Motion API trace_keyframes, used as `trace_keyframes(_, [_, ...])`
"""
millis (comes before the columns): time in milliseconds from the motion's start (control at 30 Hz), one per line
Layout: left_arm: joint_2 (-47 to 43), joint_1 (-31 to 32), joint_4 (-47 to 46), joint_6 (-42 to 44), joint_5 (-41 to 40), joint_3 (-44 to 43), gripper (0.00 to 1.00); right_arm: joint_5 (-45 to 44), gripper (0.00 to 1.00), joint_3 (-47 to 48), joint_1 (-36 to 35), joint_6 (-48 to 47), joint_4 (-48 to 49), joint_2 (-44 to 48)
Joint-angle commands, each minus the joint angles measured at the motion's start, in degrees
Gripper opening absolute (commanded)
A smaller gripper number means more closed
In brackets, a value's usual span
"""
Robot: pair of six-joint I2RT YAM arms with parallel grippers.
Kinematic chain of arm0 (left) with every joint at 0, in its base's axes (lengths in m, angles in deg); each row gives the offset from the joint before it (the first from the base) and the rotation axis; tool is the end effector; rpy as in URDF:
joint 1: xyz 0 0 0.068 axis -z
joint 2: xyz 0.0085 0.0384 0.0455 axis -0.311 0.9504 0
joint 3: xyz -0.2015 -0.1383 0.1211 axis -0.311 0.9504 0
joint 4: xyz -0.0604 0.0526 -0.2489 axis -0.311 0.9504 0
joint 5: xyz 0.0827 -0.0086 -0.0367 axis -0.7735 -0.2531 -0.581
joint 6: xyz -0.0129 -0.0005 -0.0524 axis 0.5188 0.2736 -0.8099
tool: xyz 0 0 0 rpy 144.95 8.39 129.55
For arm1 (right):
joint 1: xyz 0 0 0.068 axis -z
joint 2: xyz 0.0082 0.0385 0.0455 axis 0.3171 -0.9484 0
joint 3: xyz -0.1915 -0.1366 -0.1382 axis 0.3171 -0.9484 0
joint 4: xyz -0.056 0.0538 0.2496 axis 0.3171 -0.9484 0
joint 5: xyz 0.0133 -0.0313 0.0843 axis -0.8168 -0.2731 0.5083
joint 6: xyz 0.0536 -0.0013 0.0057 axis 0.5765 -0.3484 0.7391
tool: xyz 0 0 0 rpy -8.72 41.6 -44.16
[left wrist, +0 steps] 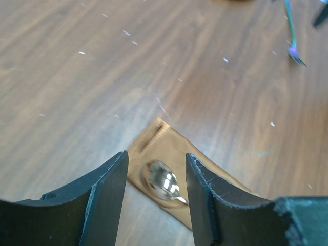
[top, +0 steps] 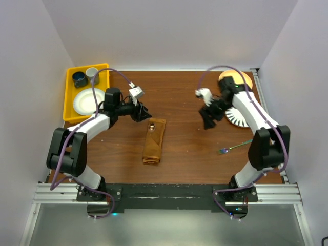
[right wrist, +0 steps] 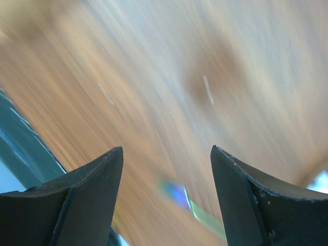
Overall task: Fold the napkin into a case and place the utensils inside
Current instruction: Pick up the fork from the corner of the board.
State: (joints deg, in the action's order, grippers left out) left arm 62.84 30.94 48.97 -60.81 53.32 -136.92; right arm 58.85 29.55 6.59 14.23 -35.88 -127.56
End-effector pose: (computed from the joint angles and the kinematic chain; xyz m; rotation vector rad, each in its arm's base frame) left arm 0.3200 -0.0998 0.2216 0.8340 1.8428 -0.9227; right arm 0.3175 0.0839 0.2755 -1.1978 2.4413 0.5823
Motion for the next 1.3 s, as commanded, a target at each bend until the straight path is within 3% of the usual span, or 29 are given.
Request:
trace_keyframes(0, [-3.31, -0.16, 3.08, 5.47, 5.34, -0.57, 0.54, -17.12, 0.74, -11.94, 9.16, -25.20, -6.97, 5.47])
trace_keyframes(133, [-3.67, -0.16, 3.96, 6.71, 7.18, -0.48, 0.54, -21.63, 0.72, -16.88, 15.41, -39.60, -4.25, 9.60])
trace_keyframes(233, [-3.23, -0.07, 4.49, 6.71, 7.54, -0.48, 0.54, -22.87, 0.69, -18.73, 15.86, -44.54, -1.71, 9.26])
trace_keyframes(400, [-3.84, -0.16, 4.66, 7.06, 7.19, -0.22, 0.54, -23.13, 0.63, -21.45, 15.86, -49.48, 1.20, 6.71])
trace_keyframes(733, [-3.49, -0.16, 5.72, 7.76, 6.40, -0.92, 0.54, -25.77, 0.68, -33.05, 15.68, -55.38, 16.30, 7.42])
trace_keyframes(833, [-3.40, -0.16, 5.63, 7.23, 6.04, -1.01, 0.53, -25.16, 0.58, -34.82, 15.68, -55.64, 18.69, 6.01])
trace_keyframes(933, [-3.40, -0.25, 4.84, 6.18, 5.08, -0.57, 0.53, -23.32, 0.41, -36.40, 15.07, -55.55, 20.10, 5.83])
trace_keyframes(1100, [-2.26, -1.92, 0.19, -1.18, 5.60, -0.65, 0.53, -18.57, 0.00, -36.85, 10.95, -51.35, 17.91, 7.41])
trace_keyframes(1233, [-3.05, -2.27, -0.88, -3.05, 4.29, -1.80, 0.54, -11.55, 0.00, -27.55, 8.39, -39.00, 10.98, 6.54])
trace_keyframes(1267, [-3.31, -2.53, -0.96, -3.14, 3.59, -2.41, 0.54, -7.70, 0.00, -21.26, 8.39, -35.64, 9.83, 6.01])
